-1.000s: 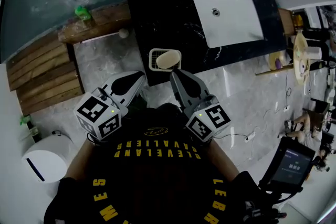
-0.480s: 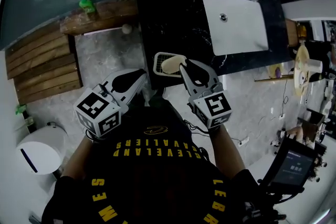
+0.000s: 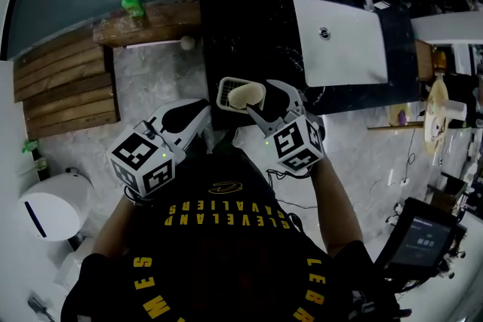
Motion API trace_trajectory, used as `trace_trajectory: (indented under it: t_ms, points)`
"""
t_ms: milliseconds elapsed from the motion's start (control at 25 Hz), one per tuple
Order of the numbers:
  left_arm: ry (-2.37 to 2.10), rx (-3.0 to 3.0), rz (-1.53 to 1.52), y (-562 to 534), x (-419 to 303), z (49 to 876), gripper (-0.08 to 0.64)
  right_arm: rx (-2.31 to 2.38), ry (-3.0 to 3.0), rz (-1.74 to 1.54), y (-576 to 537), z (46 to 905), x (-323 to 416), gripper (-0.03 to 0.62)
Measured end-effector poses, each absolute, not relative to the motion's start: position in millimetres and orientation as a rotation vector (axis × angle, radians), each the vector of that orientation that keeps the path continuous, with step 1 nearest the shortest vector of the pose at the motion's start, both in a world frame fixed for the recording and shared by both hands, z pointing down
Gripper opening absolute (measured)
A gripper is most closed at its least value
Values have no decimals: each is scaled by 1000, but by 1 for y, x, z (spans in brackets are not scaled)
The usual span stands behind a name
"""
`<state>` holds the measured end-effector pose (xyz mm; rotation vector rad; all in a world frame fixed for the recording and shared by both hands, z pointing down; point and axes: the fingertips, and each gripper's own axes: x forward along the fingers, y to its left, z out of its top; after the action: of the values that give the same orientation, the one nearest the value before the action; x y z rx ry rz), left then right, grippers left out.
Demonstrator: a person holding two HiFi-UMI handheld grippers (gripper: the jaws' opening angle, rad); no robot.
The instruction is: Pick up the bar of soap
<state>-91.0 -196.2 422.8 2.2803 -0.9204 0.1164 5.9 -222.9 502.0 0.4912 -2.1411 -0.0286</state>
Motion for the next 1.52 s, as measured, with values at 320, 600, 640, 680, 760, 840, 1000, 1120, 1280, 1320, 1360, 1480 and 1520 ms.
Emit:
trace_trajectory:
  t_ms: [320, 600, 640, 680, 760, 840, 1000, 1120, 1280, 1320, 1360, 1480, 1520]
  points:
    - [-991, 2247, 112, -188, -92, 424, 15, 132, -1971, -262, -217, 532, 7, 291]
    - [-1067, 2205, 89, -180, -106, 424, 14, -74, -1844, -387, -207, 550, 4, 291]
    - [-1075, 2200, 86, -179, -107, 423, 14, -95, -1829, -395, -206, 553, 4, 291]
    - [-1081, 2197, 84, -178, -109, 423, 15, -112, -1816, -403, -205, 555, 3, 291]
    - [-1091, 2191, 81, -176, -110, 423, 14, -132, -1797, -428, -205, 559, 2, 291]
    - [-1099, 2182, 76, -175, -111, 424, 15, -134, -1788, -456, -206, 562, -1, 291]
    - [-1114, 2165, 66, -176, -115, 427, 15, -108, -1789, -511, -210, 562, -8, 291]
    - [-1120, 2157, 62, -178, -116, 429, 15, -107, -1773, -547, -213, 564, -11, 291]
    - [-1127, 2147, 54, -175, -118, 429, 14, -125, -1737, -582, -210, 567, -15, 287]
    - [-1129, 2146, 53, -174, -120, 428, 14, -129, -1723, -595, -209, 567, -16, 278]
    - [-1130, 2145, 53, -172, -121, 428, 15, -131, -1708, -614, -208, 567, -16, 270]
    - [-1131, 2145, 53, -170, -123, 429, 14, -128, -1683, -653, -207, 567, -16, 267]
    - [-1131, 2144, 53, -171, -123, 429, 15, -125, -1682, -656, -207, 566, -16, 267]
